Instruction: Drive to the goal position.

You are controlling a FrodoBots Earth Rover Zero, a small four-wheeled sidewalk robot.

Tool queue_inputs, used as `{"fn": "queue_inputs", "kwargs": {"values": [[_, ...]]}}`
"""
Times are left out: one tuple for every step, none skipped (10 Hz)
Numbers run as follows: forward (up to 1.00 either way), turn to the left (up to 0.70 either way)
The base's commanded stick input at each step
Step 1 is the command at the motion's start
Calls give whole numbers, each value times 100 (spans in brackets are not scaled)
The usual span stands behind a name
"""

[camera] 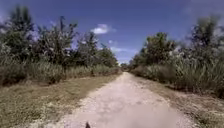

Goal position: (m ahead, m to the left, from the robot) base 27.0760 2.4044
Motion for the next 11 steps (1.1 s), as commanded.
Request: {"fn": "queue_inputs", "kwargs": {"values": [[70, -27], [70, -27], [70, -27], [70, -27], [70, 0], [70, 0], [70, 0], [70, 0], [70, -1], [70, -27], [70, -27]]}}
